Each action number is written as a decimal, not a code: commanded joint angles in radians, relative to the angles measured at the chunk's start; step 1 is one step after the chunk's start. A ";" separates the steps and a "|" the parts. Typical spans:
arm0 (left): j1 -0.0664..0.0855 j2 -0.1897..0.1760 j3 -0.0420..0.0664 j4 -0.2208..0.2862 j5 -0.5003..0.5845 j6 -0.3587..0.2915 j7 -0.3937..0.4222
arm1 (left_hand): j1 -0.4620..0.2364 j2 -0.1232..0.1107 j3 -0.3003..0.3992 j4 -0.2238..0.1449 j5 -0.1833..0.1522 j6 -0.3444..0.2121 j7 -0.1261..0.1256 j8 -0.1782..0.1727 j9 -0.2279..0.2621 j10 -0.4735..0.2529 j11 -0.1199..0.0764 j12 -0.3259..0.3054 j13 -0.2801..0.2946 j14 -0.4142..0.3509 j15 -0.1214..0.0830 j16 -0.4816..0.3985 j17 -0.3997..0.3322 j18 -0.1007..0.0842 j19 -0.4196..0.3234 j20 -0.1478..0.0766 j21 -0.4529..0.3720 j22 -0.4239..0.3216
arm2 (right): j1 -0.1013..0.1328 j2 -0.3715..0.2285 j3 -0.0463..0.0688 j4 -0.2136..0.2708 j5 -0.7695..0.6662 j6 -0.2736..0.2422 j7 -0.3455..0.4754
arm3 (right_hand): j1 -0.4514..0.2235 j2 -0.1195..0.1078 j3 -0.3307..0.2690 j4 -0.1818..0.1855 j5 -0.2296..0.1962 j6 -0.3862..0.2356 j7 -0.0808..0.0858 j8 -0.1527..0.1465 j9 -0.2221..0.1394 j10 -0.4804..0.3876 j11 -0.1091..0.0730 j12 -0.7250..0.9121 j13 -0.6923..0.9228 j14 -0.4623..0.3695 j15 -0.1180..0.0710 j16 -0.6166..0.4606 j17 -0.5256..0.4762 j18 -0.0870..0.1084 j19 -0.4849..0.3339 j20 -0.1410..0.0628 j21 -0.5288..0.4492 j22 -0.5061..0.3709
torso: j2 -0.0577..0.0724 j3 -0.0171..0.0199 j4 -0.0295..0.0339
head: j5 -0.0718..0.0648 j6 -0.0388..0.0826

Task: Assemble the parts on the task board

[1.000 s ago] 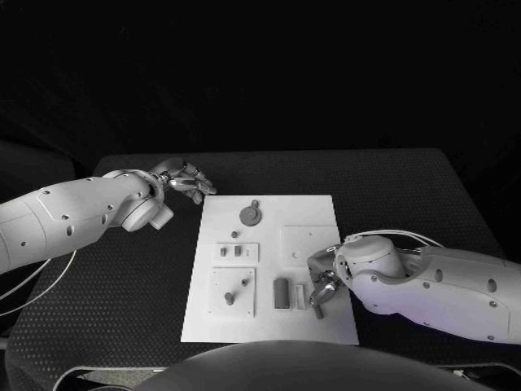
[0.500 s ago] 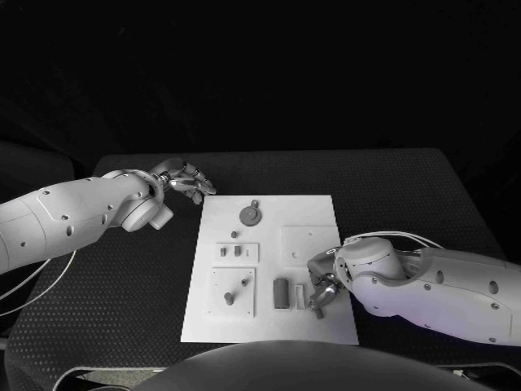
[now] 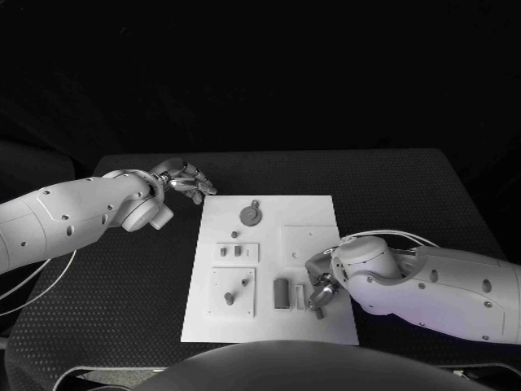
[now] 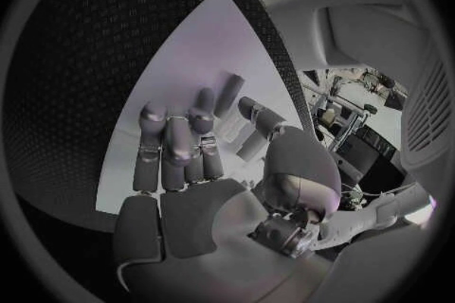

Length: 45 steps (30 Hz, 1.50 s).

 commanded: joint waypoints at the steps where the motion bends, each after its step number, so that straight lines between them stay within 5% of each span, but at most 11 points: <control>1: 0.001 0.002 0.000 0.002 -0.004 0.014 0.004 | -0.010 -0.002 0.005 0.004 0.005 -0.008 -0.001 0.000 0.001 -0.008 -0.002 -0.001 0.000 0.011 0.000 -0.006 0.001 0.017 0.002 0.006 -0.006 0.002 | -0.020 0.015 -0.011 -0.013 -0.030 0.075 -0.001 | 0.003 0.013 -0.003 -0.014 -0.004 -0.017 0.019 -0.006 -0.001 0.001 -0.006 0.005 -0.002 0.002 -0.002 0.004 0.000 0.016 0.001 -0.008 0.004 0.002 | 0.000 0.0010 -0.0004 | 0.002 0.000; 22: 0.001 0.002 0.000 0.001 -0.005 0.021 0.002 | -0.011 -0.001 0.005 0.004 0.005 -0.008 -0.001 0.000 0.002 -0.007 -0.002 0.000 0.000 0.012 0.000 -0.008 0.004 0.017 0.003 0.006 -0.006 0.003 | -0.029 0.022 -0.011 -0.014 -0.090 0.097 0.001 | 0.005 0.033 -0.012 -0.042 -0.005 -0.018 0.019 -0.004 0.002 0.001 -0.007 0.005 -0.002 0.001 -0.002 0.004 0.000 0.016 -0.002 -0.008 0.005 0.003 | 0.000 0.0003 -0.0002 | 0.001 0.000; 23: 0.001 0.002 0.000 0.001 -0.006 0.021 0.002 | -0.011 -0.001 0.005 0.004 0.005 -0.008 -0.001 0.000 0.002 -0.007 -0.002 0.000 0.000 0.012 0.000 -0.008 0.005 0.017 0.003 0.006 -0.006 0.003 | -0.029 0.021 -0.011 -0.014 -0.092 0.098 0.001 | 0.099 0.061 0.021 -0.113 -0.005 -0.035 0.024 -0.012 0.000 -0.004 -0.007 0.002 -0.003 -0.011 -0.004 -0.002 -0.015 0.016 -0.003 -0.016 0.008 0.005 | 0.000 0.0003 -0.0001 | 0.002 0.000; 26: 0.001 0.001 0.000 0.004 -0.006 0.022 0.001 | -0.011 -0.001 0.005 0.004 0.004 -0.008 -0.001 0.000 0.002 -0.007 -0.002 0.000 0.000 0.012 0.000 -0.008 0.005 0.017 0.003 0.006 -0.006 0.003 | -0.029 0.018 -0.011 -0.015 -0.114 0.091 0.002 | 0.134 0.091 0.002 -0.153 -0.004 -0.046 0.029 -0.020 -0.007 -0.007 0.004 -0.004 -0.007 -0.018 0.005 -0.008 -0.022 0.016 -0.006 -0.008 0.004 0.003 | 0.000 0.0004 -0.0002 | 0.001 0.000; 32: 0.001 0.002 0.000 0.004 -0.007 0.023 0.000 | -0.011 -0.001 0.004 0.004 0.004 -0.008 -0.001 0.000 0.002 -0.007 -0.002 0.000 0.000 0.012 0.000 -0.008 0.005 0.017 0.003 0.006 -0.006 0.003 | -0.029 0.010 -0.011 -0.016 -0.116 0.077 0.004 | 0.186 0.109 -0.004 -0.173 -0.003 -0.076 0.042 -0.048 -0.028 -0.011 0.015 -0.006 -0.008 -0.023 0.015 -0.010 -0.027 0.016 -0.008 0.000 0.001 0.000 | 0.000 0.0008 -0.0003 | 0.001 0.000; 38: 0.001 0.002 0.000 0.003 -0.007 0.023 0.000 | -0.012 -0.001 0.004 0.004 0.004 -0.008 -0.001 0.000 0.002 -0.007 -0.002 0.000 0.000 0.012 0.000 -0.009 0.006 0.017 0.003 0.006 -0.006 0.003 | -0.029 0.002 -0.011 -0.015 -0.118 0.055 0.012 | 0.262 0.165 -0.002 -0.182 -0.003 -0.093 0.052 -0.067 -0.051 -0.012 0.026 -0.001 -0.007 -0.022 0.025 -0.007 -0.022 0.016 -0.012 0.002 0.003 0.002 | 0.000 0.0009 -0.0008 | 0.000 0.000; 45: 0.001 0.001 0.000 0.004 -0.008 0.023 0.000 | -0.012 -0.001 0.004 0.004 0.004 -0.008 -0.001 0.000 0.001 -0.007 -0.002 0.000 0.000 0.012 0.000 -0.009 0.006 0.017 0.003 0.006 -0.007 0.003 | -0.029 -0.014 -0.011 -0.019 -0.138 -0.008 0.013 | 0.301 0.201 -0.006 -0.184 -0.002 -0.088 0.053 -0.069 -0.061 -0.009 0.026 0.002 -0.007 -0.017 0.027 -0.003 -0.015 0.016 -0.017 0.005 0.006 0.006 | 0.000 0.0009 -0.0006 | 0.001 0.000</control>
